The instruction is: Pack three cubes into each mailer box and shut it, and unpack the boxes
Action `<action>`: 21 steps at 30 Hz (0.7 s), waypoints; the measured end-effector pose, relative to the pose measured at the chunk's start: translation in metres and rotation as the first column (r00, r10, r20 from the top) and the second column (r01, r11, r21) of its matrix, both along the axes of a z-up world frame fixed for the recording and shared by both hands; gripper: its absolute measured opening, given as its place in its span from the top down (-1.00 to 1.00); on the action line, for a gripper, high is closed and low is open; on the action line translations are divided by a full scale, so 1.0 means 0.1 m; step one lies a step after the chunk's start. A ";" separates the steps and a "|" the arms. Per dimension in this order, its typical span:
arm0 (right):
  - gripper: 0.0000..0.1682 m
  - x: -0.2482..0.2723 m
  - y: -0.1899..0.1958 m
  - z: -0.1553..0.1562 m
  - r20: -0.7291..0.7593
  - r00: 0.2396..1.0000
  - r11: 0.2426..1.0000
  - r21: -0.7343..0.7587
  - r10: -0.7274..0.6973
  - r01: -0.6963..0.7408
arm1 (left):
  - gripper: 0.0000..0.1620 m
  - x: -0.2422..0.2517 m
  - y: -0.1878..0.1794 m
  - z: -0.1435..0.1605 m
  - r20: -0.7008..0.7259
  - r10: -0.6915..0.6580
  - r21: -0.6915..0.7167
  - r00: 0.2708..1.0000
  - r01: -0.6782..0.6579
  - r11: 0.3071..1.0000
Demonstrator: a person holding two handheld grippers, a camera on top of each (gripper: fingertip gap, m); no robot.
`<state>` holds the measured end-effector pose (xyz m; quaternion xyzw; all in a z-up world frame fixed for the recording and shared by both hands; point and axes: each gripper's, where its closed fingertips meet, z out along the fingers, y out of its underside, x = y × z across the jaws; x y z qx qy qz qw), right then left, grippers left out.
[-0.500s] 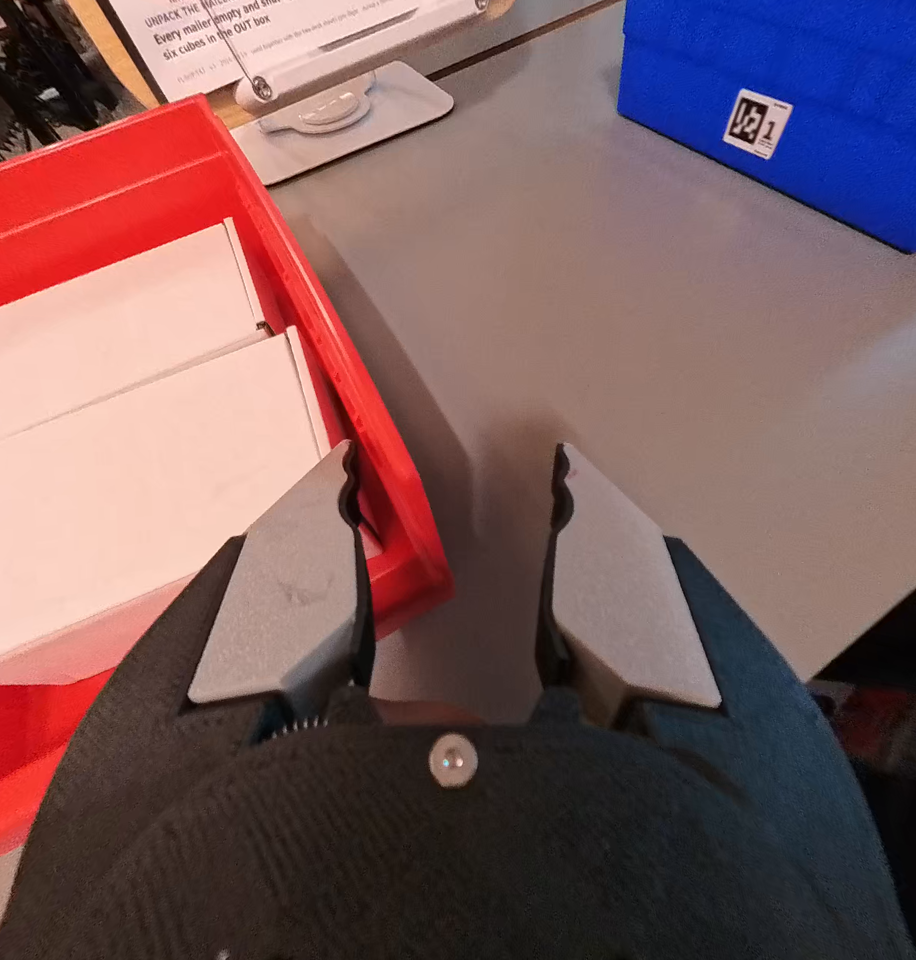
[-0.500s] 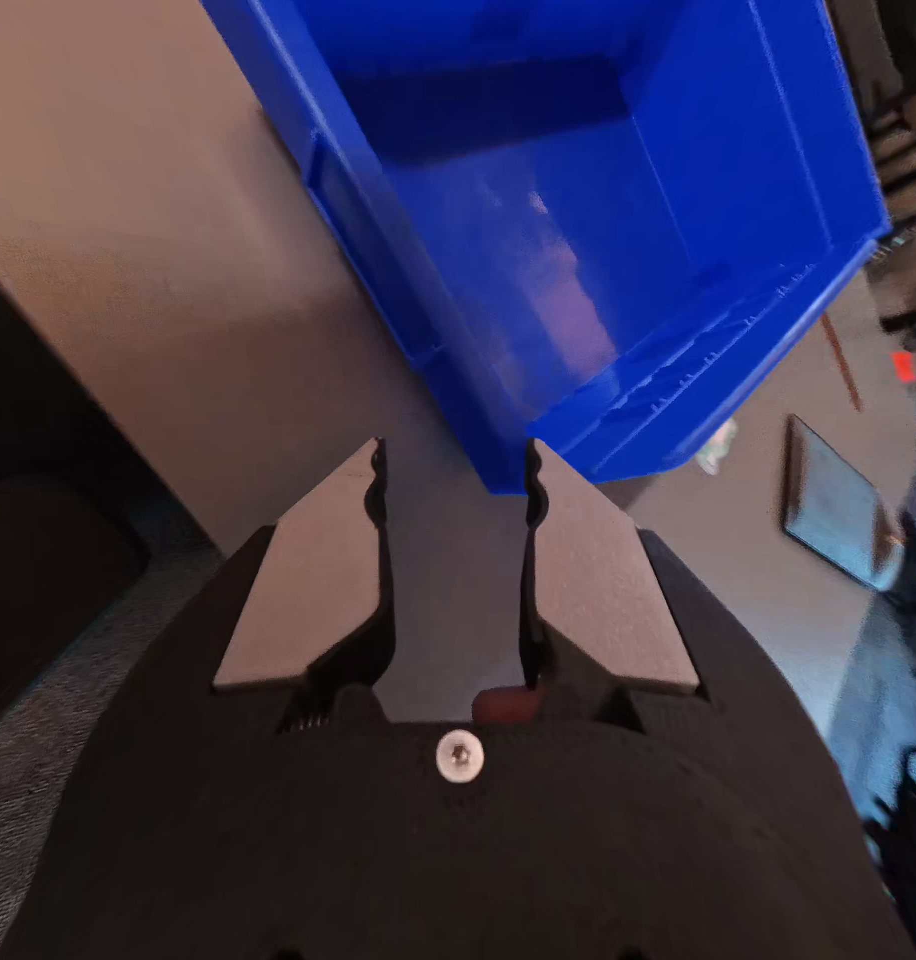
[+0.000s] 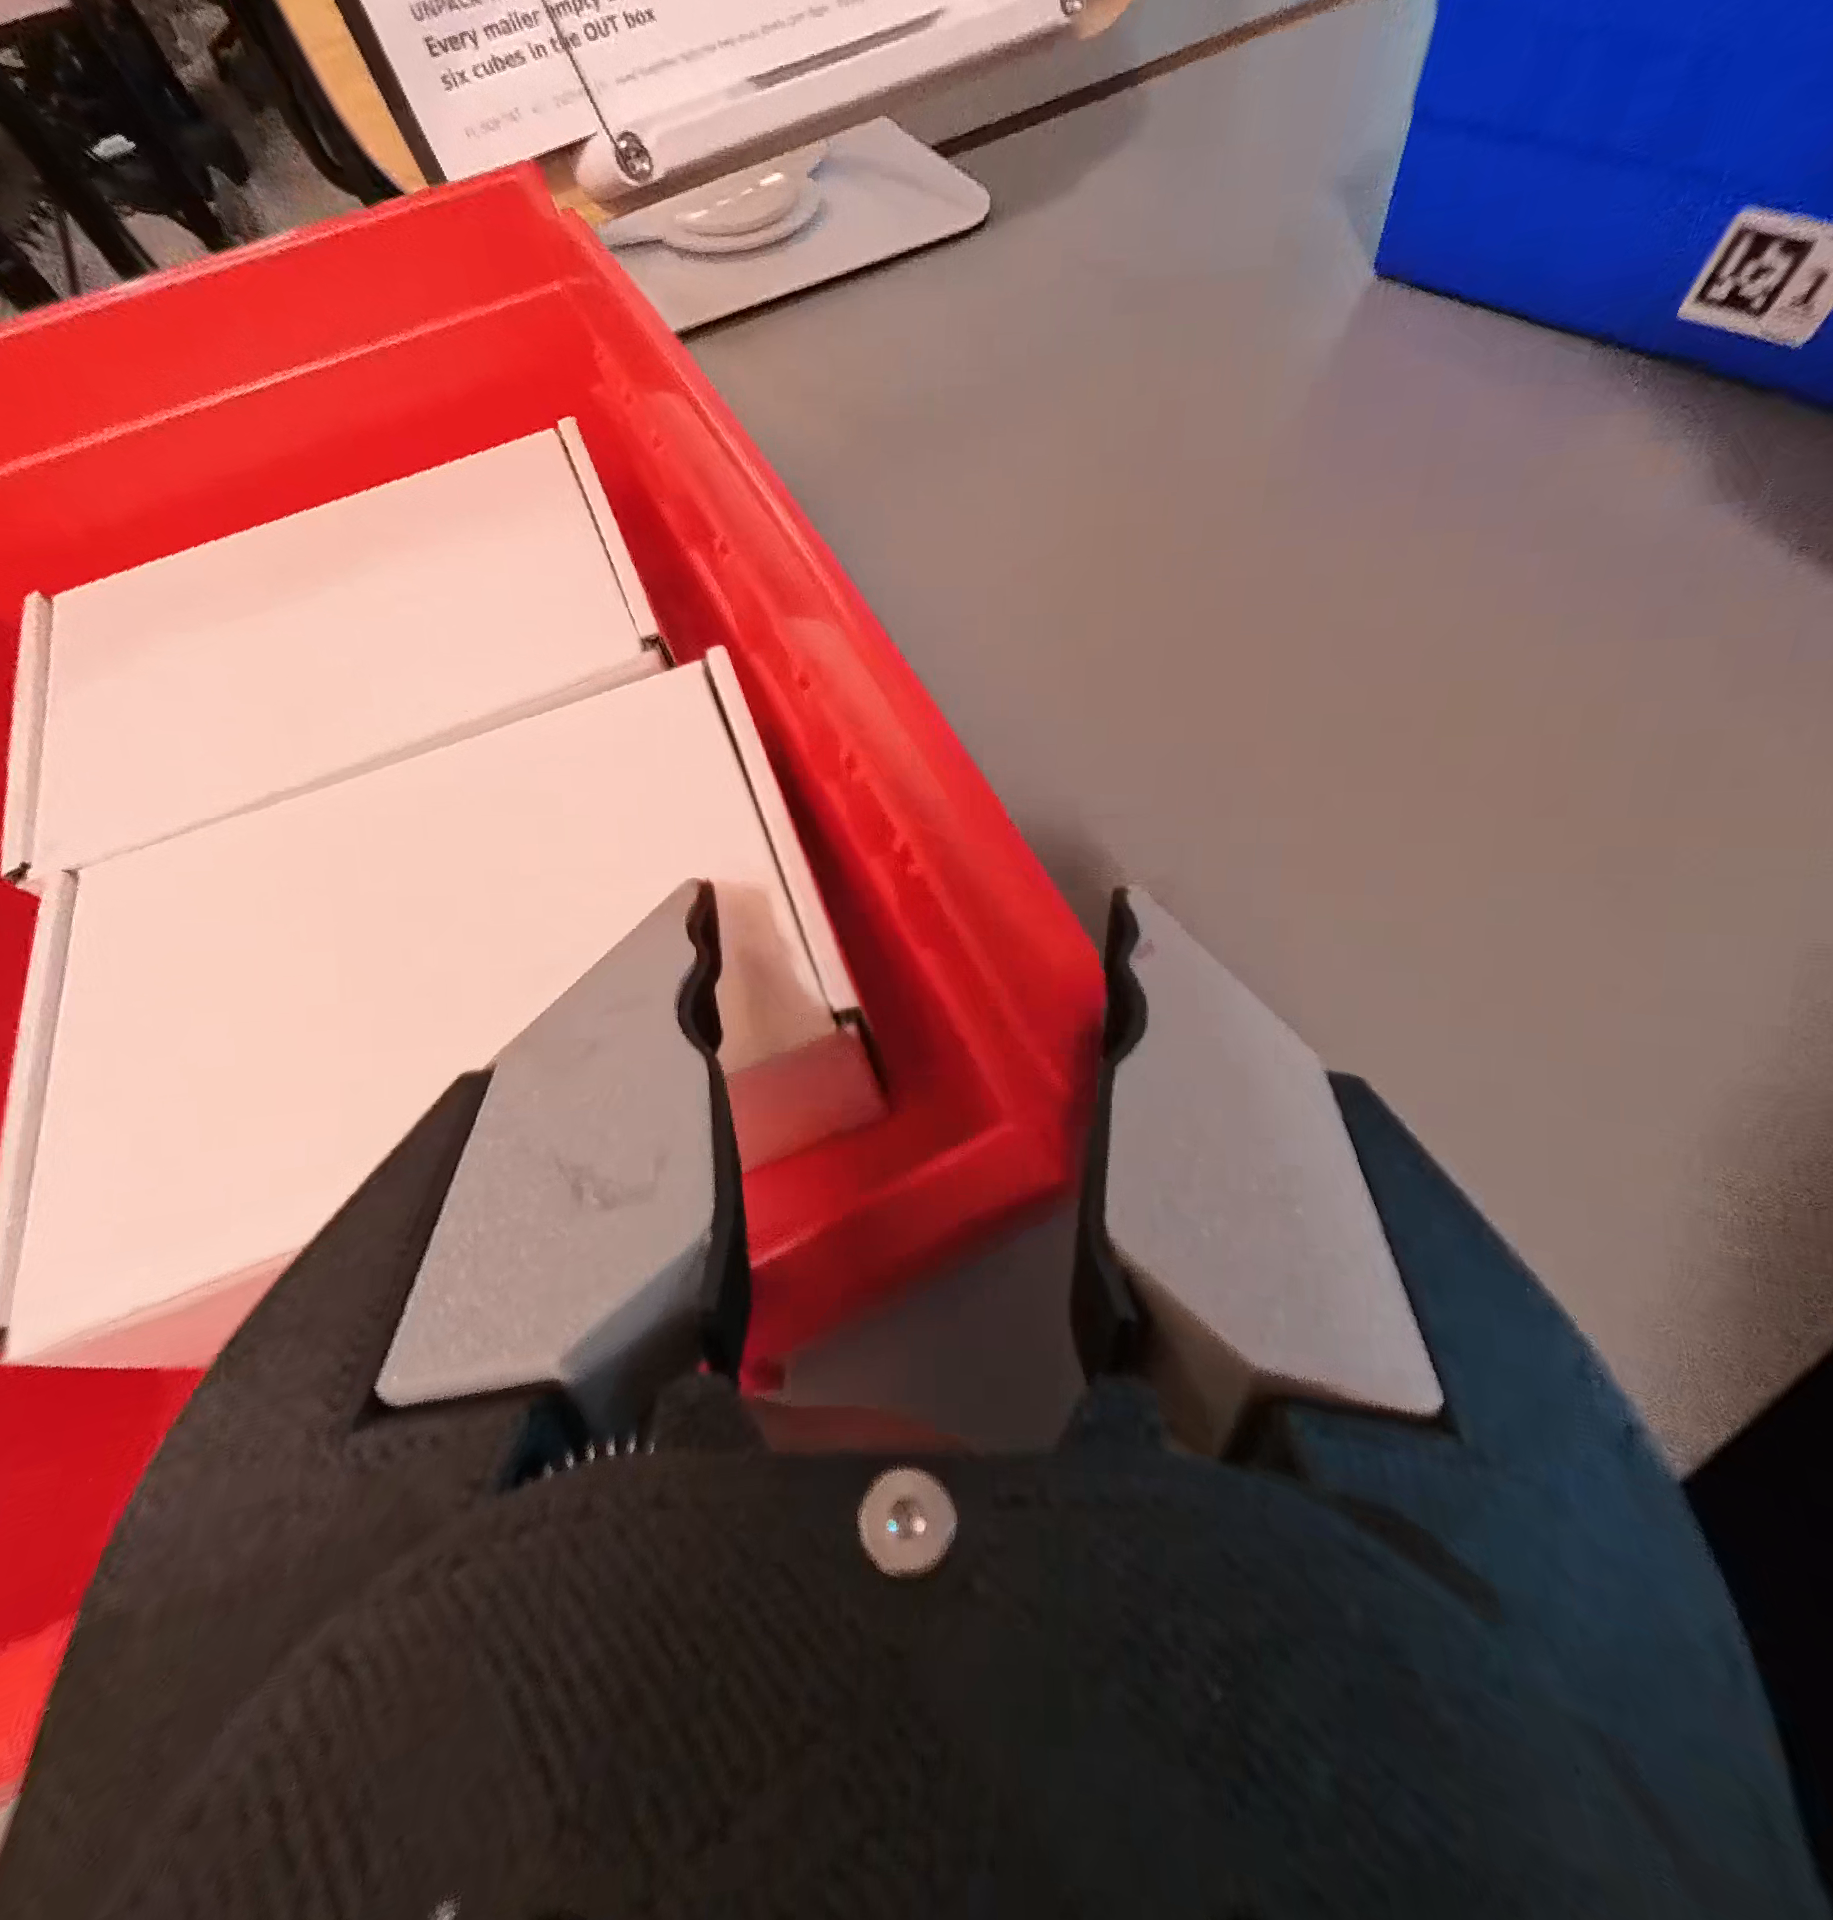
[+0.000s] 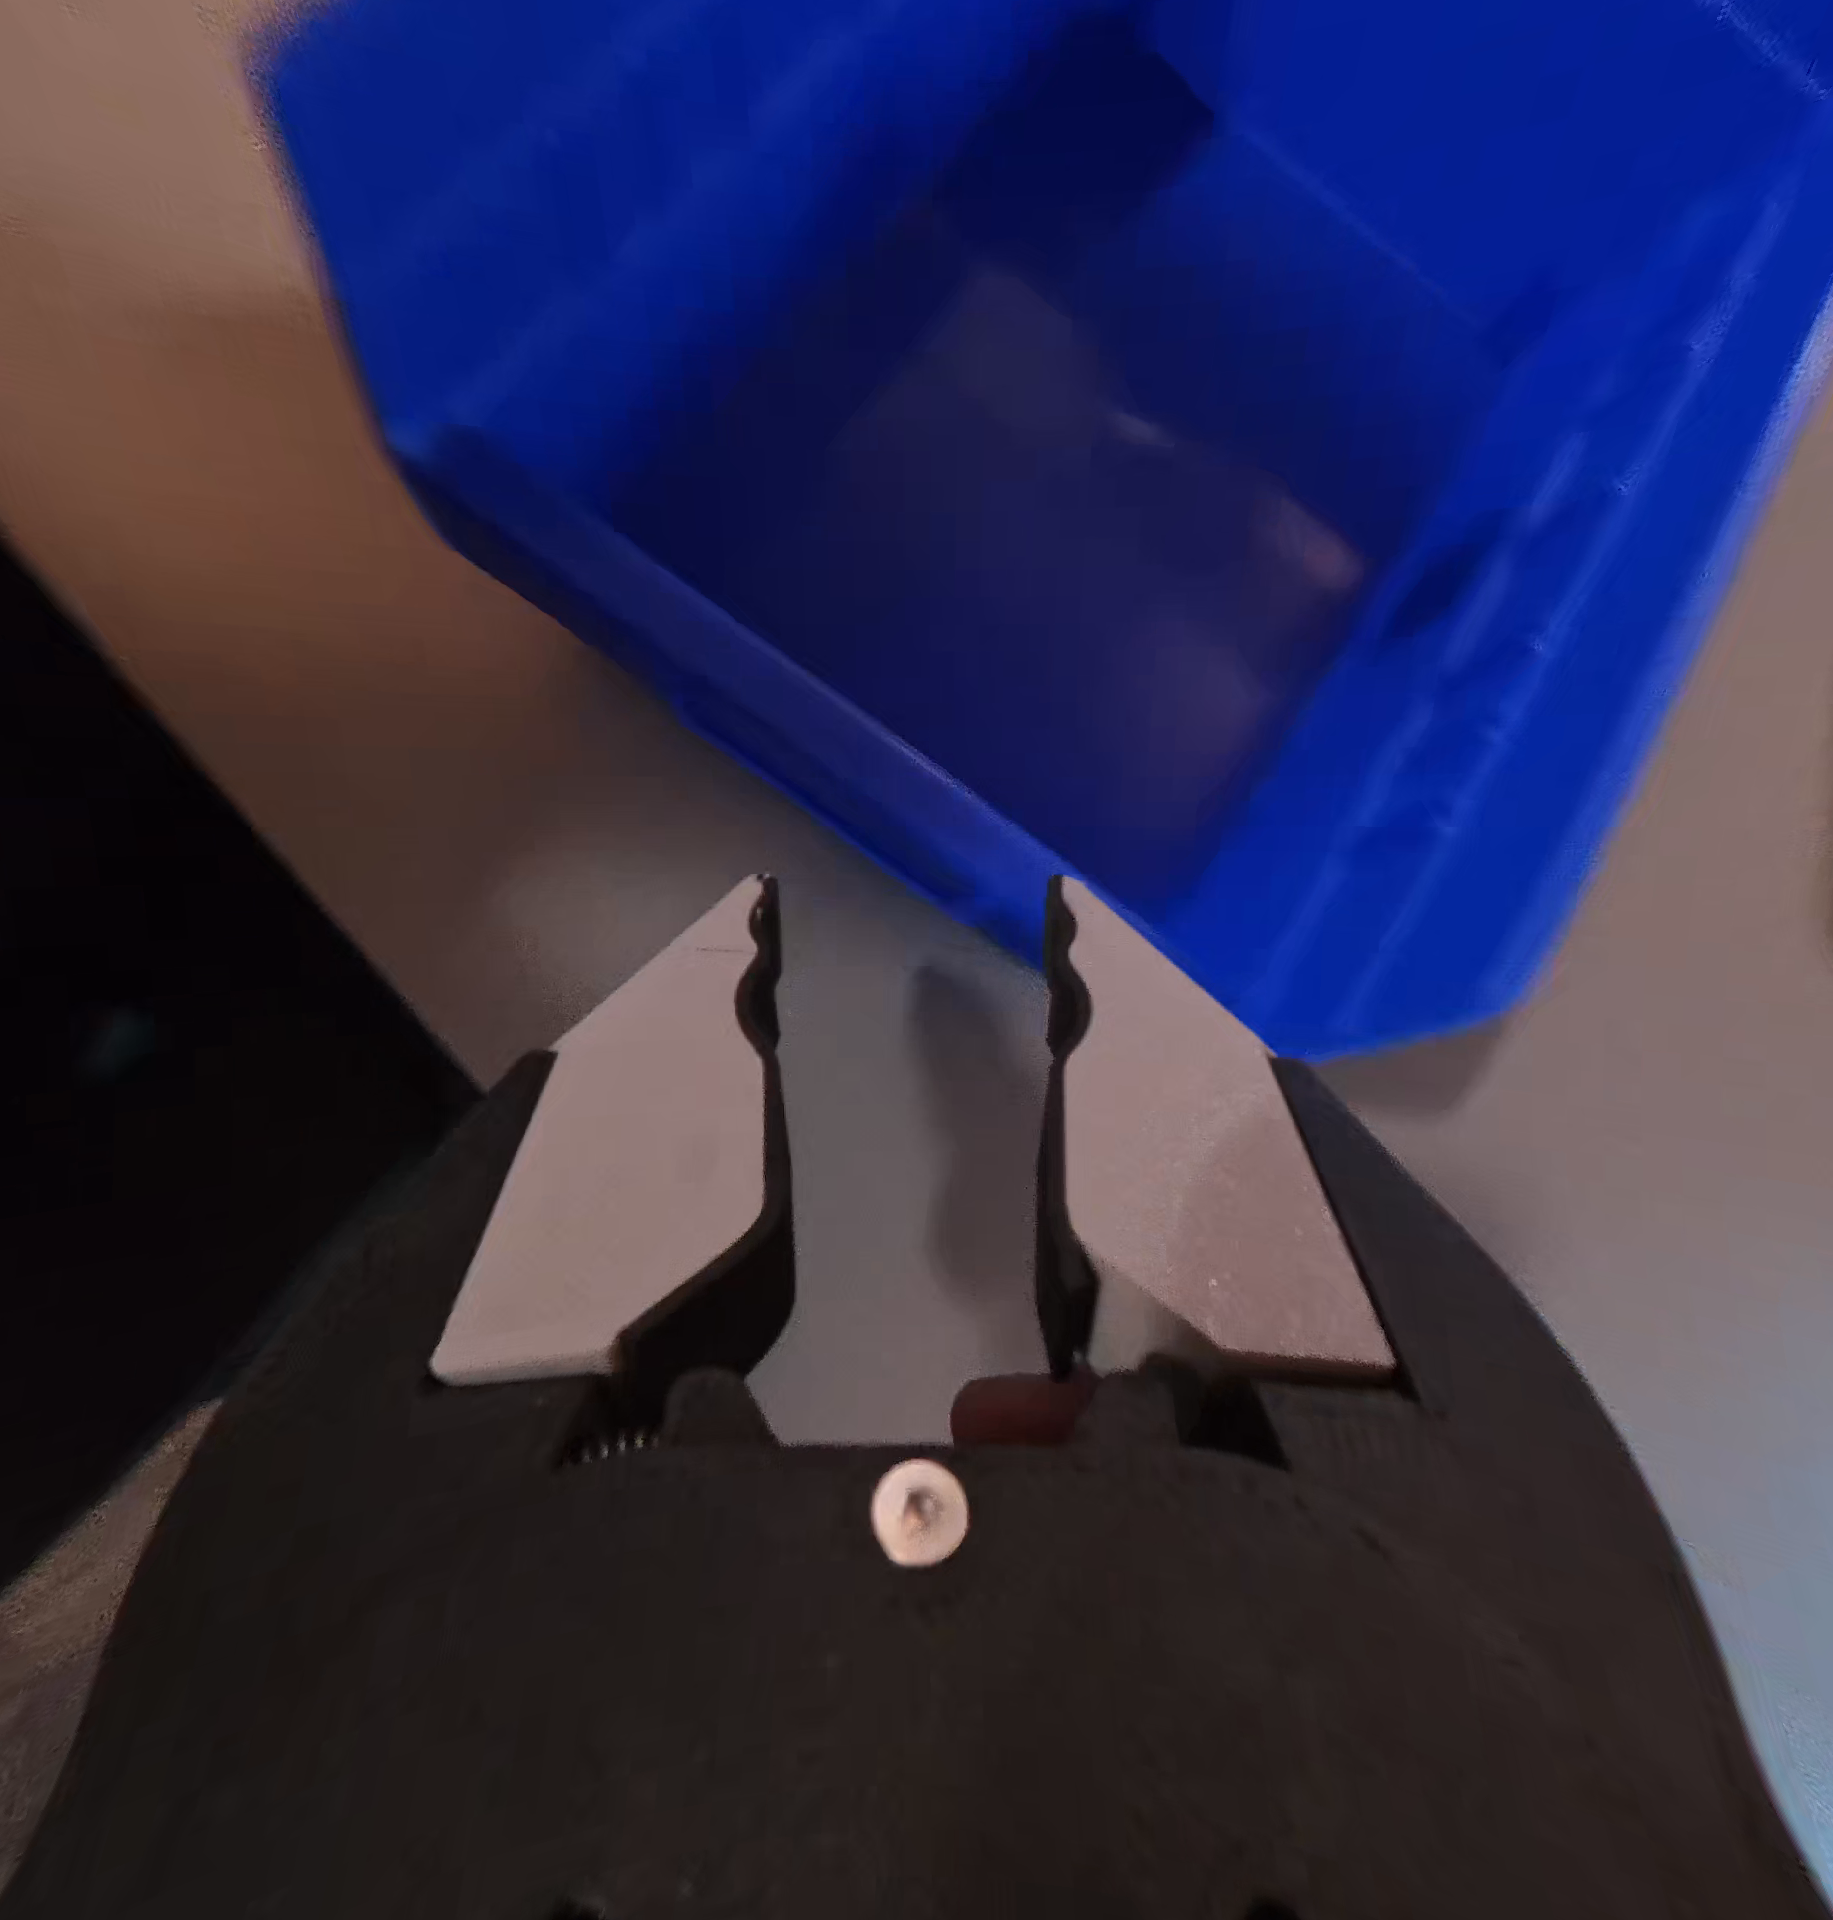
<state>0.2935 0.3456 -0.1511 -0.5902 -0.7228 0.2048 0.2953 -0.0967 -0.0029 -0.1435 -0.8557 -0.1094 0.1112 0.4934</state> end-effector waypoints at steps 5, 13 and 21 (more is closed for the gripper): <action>0.29 -0.40 -0.63 0.11 -0.237 0.969 0.986 -0.130 0.068 -0.100 | 0.32 0.04 0.03 0.04 0.018 -0.063 0.020 0.998 0.062 0.998; 0.82 -1.22 -0.99 -0.10 -0.343 0.934 0.981 0.119 -0.104 0.153 | 0.96 -0.19 -0.16 0.11 -0.116 0.154 -0.031 0.981 -0.159 0.987; 0.95 -1.15 -0.66 0.35 -0.484 0.847 0.849 0.332 -0.221 0.412 | 0.97 -0.27 -0.29 0.07 -0.192 0.238 0.028 0.952 -0.237 0.971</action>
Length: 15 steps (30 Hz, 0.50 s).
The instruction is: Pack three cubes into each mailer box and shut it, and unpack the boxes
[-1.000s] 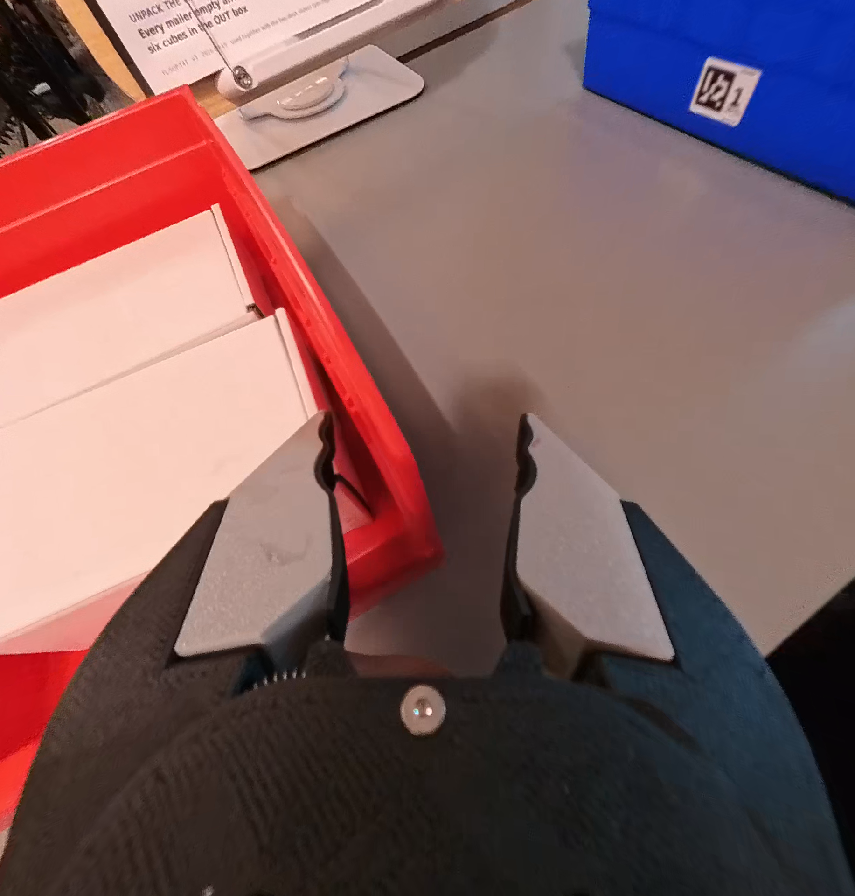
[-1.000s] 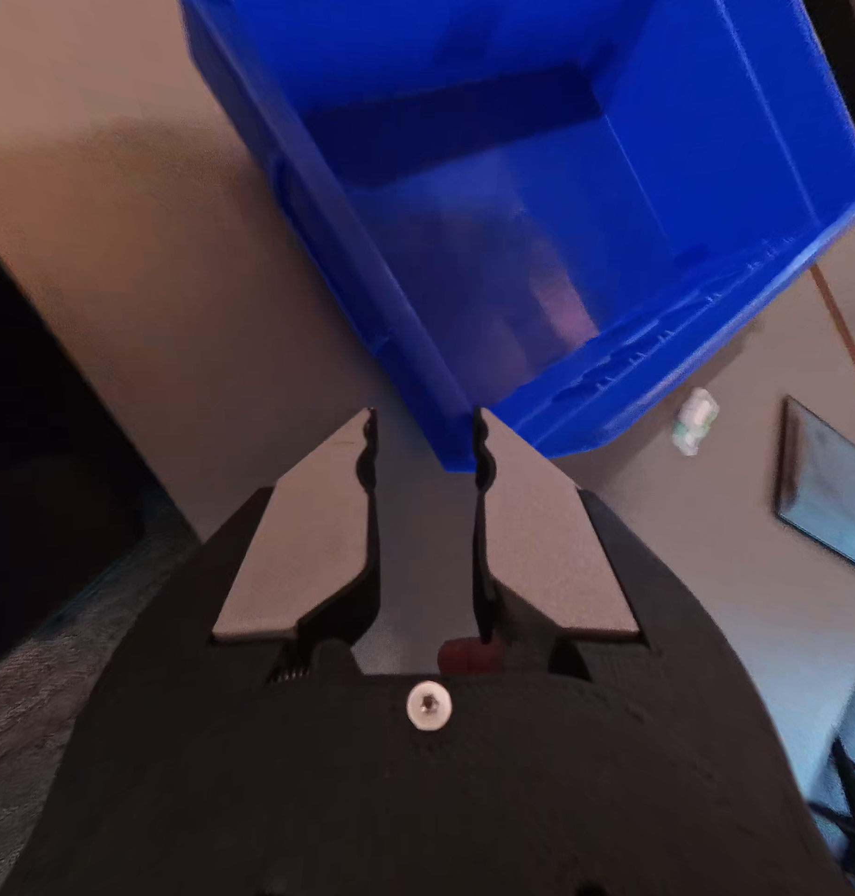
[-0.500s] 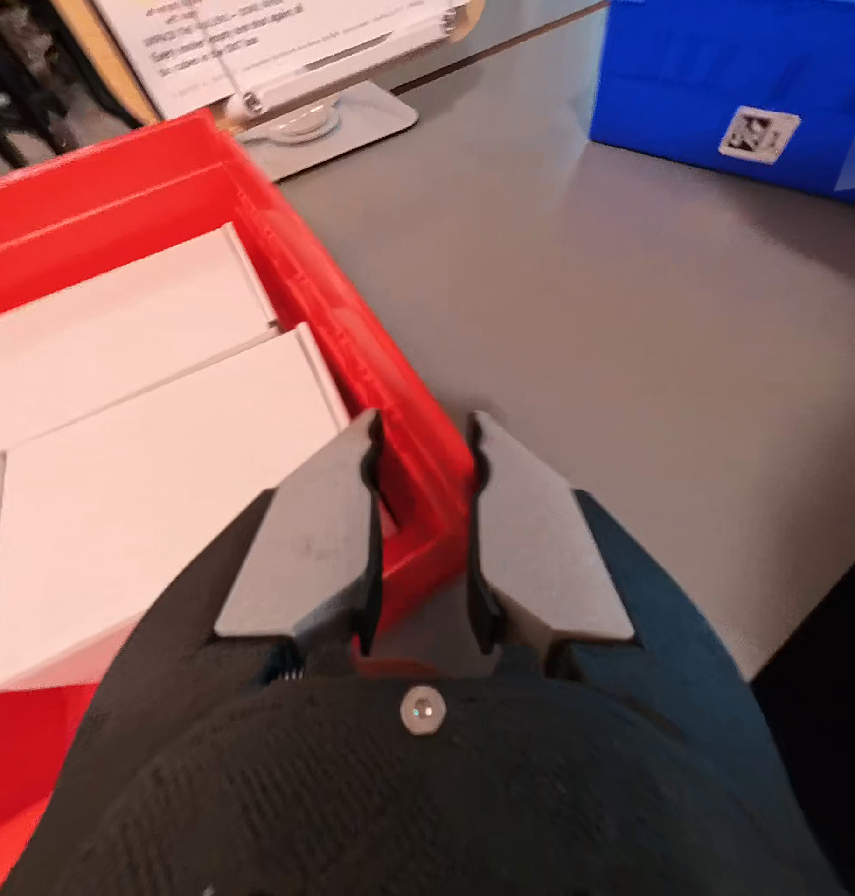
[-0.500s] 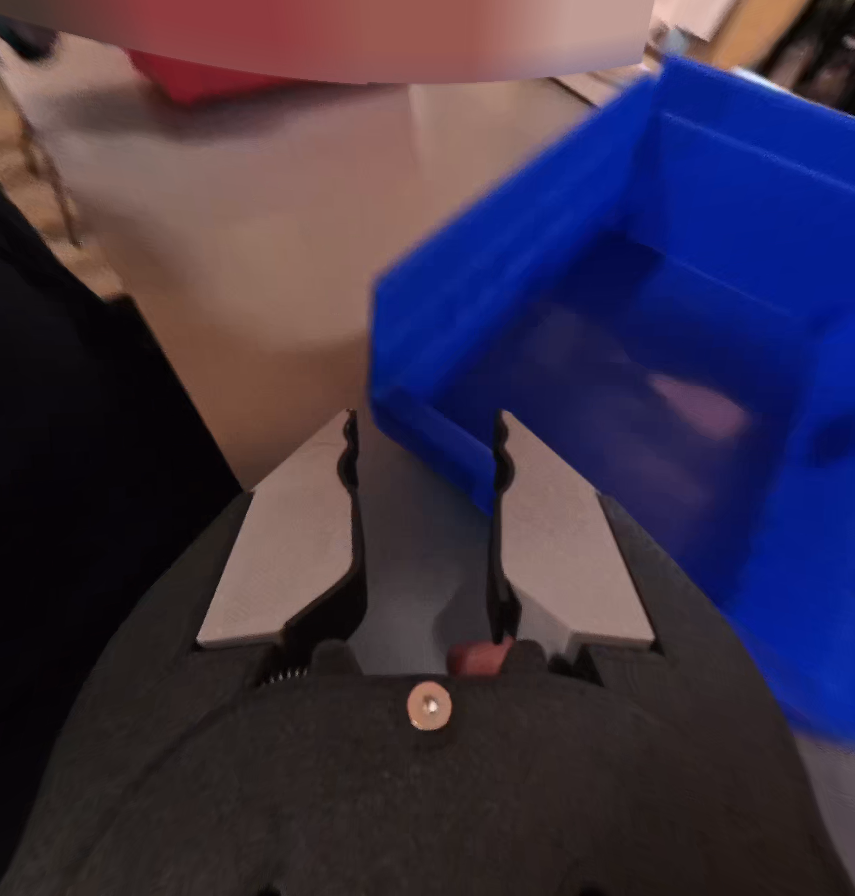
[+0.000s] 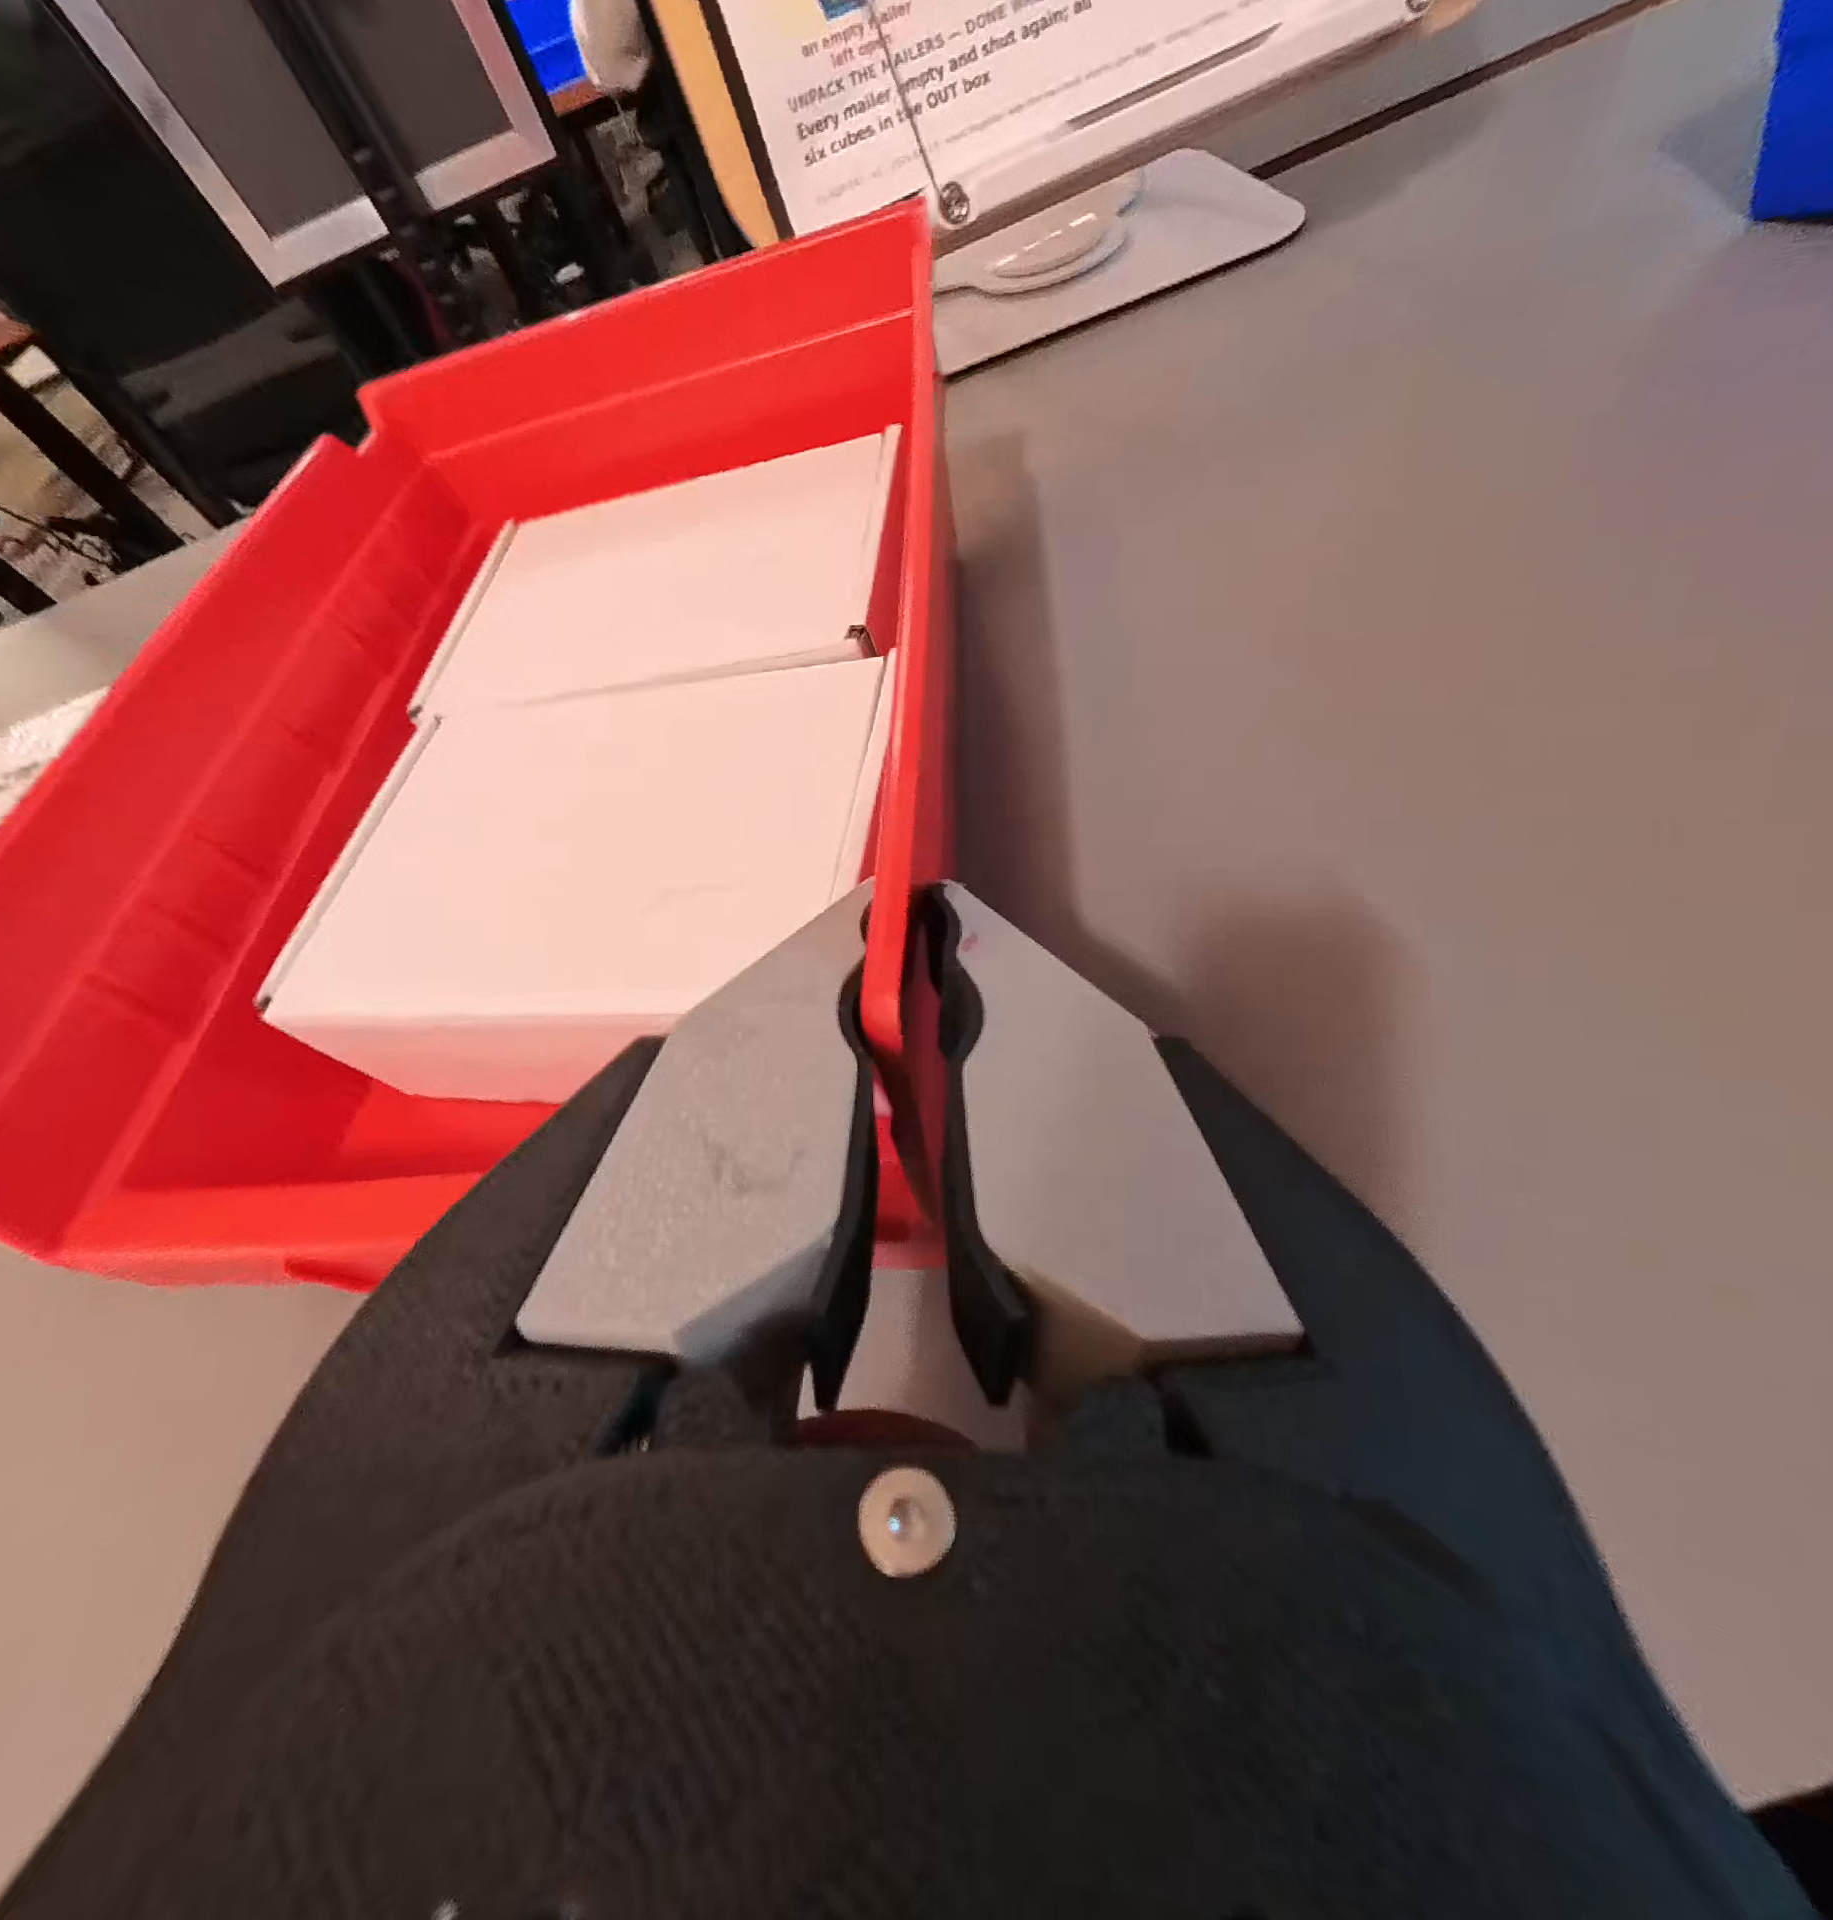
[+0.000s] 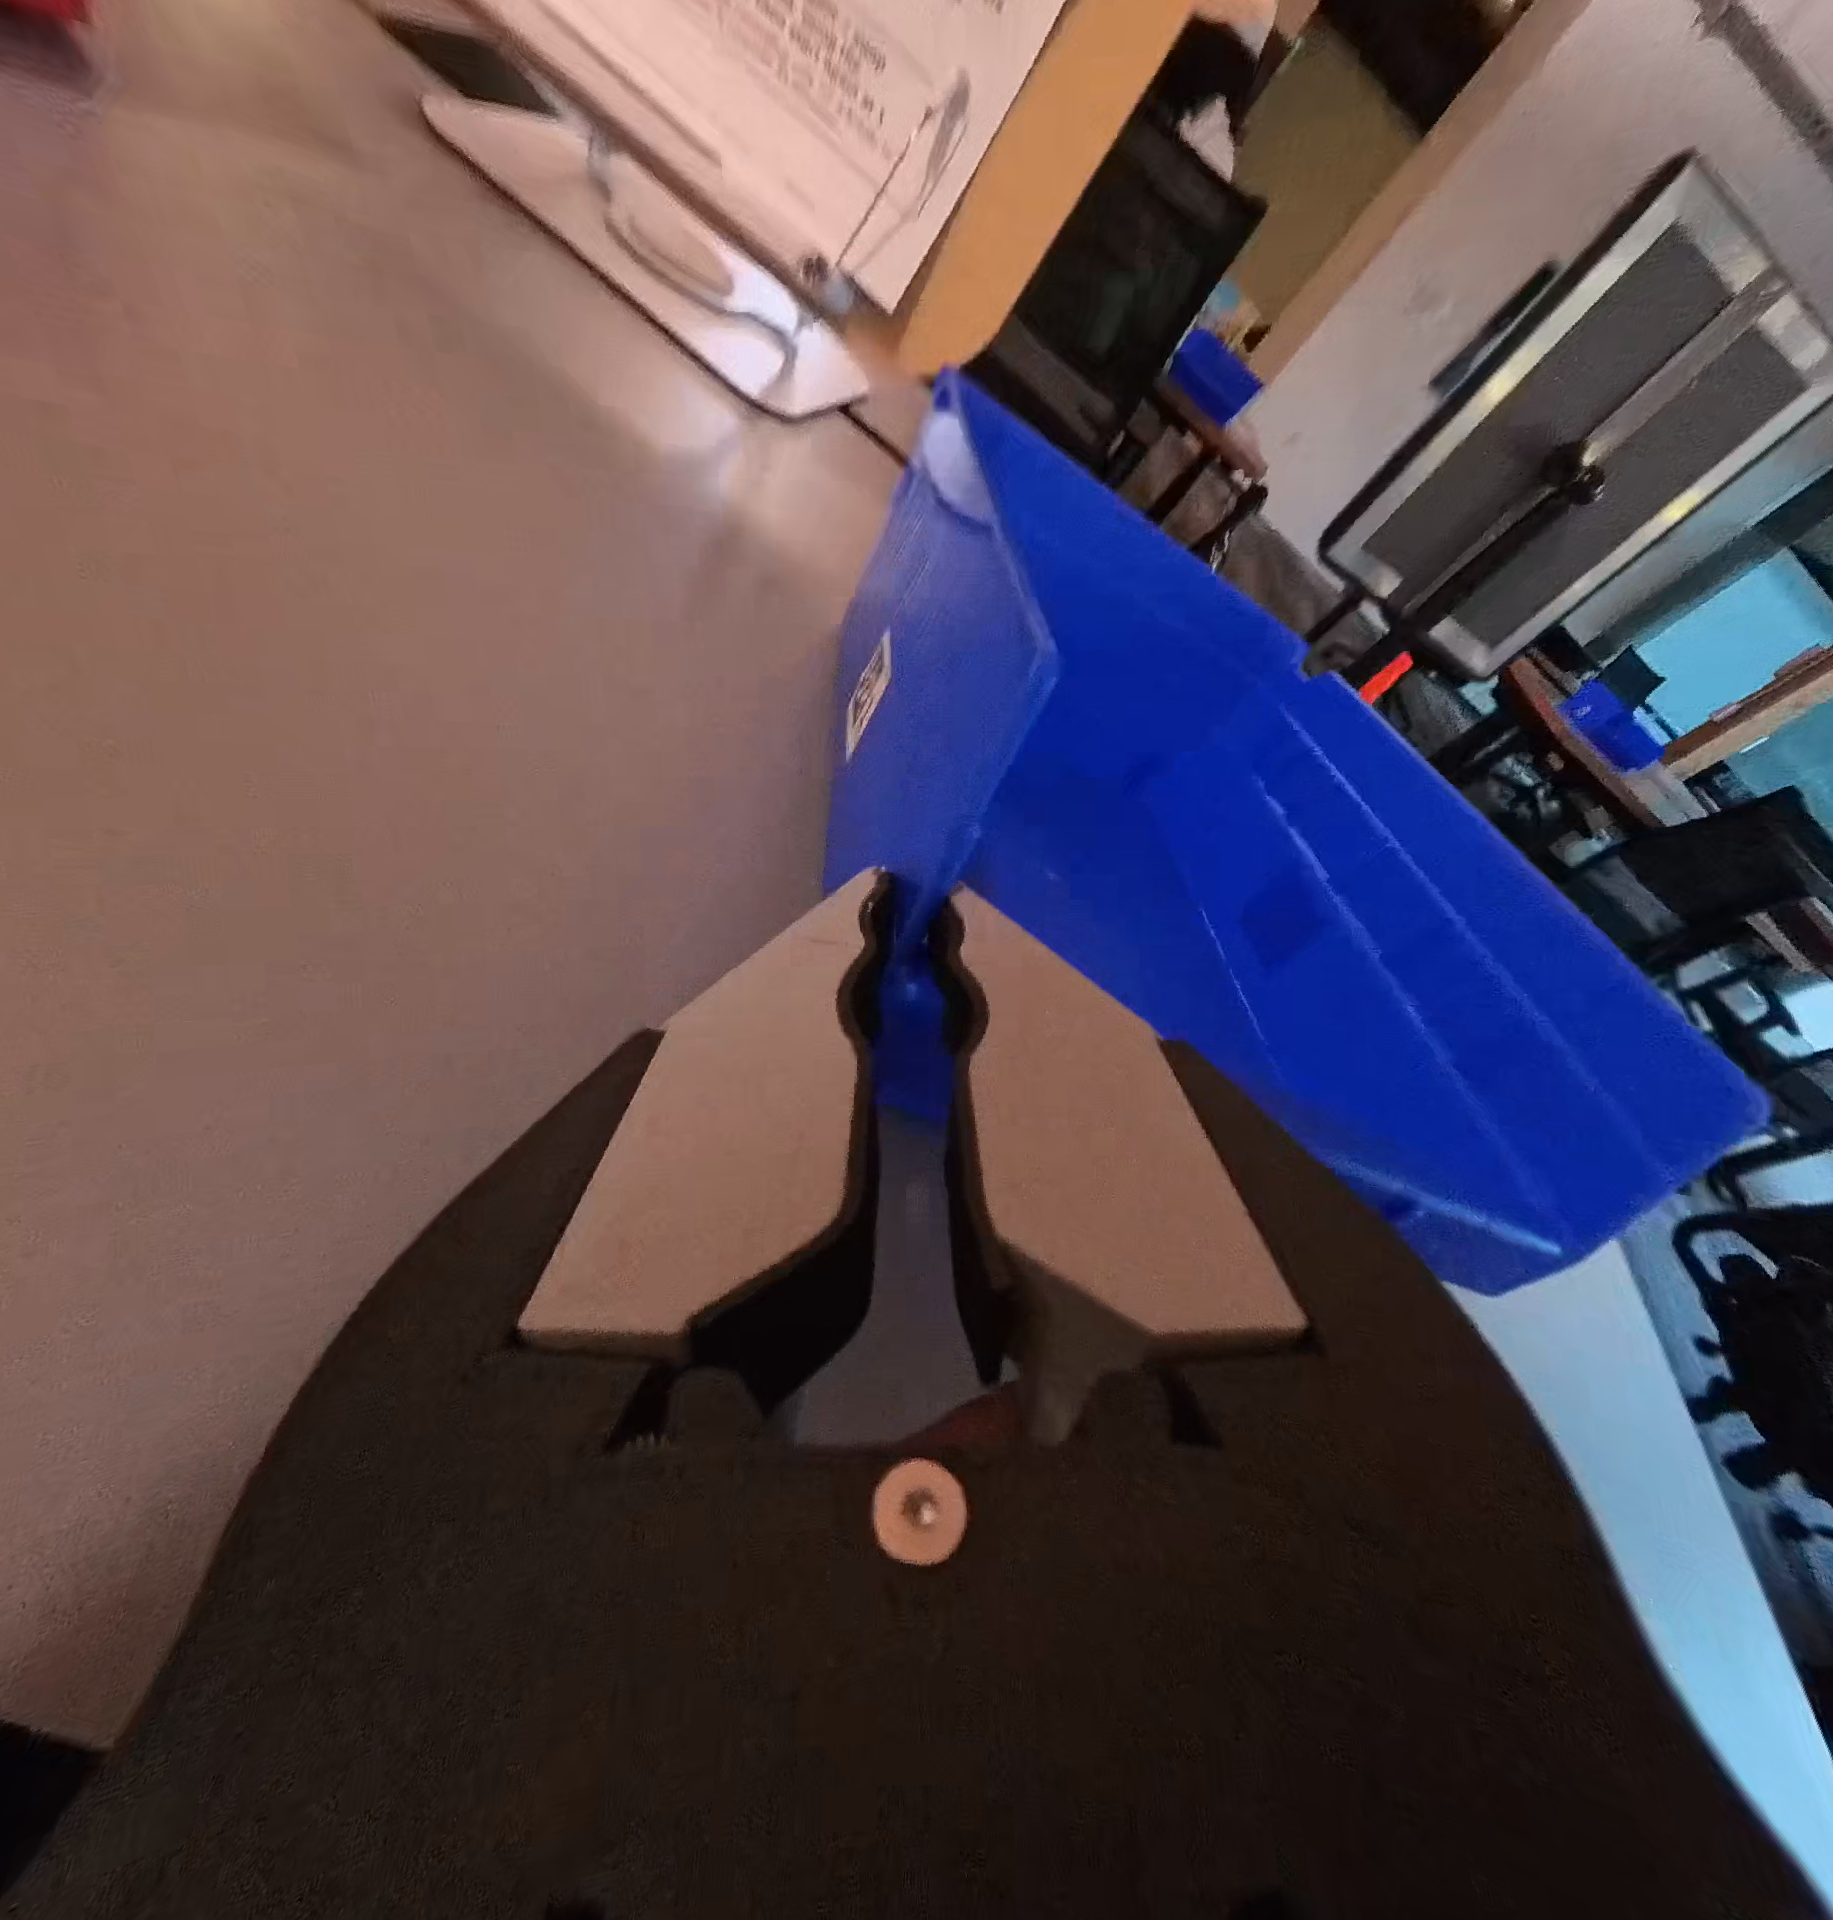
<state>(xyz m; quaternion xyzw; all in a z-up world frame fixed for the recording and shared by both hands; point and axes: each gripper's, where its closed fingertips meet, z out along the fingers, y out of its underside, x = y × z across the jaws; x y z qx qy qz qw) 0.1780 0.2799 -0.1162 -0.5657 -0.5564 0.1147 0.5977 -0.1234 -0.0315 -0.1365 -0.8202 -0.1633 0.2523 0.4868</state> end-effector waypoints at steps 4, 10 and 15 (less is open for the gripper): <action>0.90 0.00 -0.22 -0.43 0.139 0.988 0.974 -0.225 0.067 -0.035 | 0.96 0.05 -0.04 0.02 -0.019 -0.024 -0.029 1.000 0.023 0.999; 0.92 0.02 -0.26 -0.39 0.077 0.995 0.882 -0.470 0.068 -0.024 | 0.97 0.03 -0.19 0.04 0.053 -0.041 0.026 0.998 0.039 0.999; 0.72 -0.05 -0.15 -0.39 0.159 0.987 0.959 -0.281 -0.001 0.046 | 0.98 0.00 -0.31 0.02 0.054 -0.018 0.048 0.998 0.016 0.999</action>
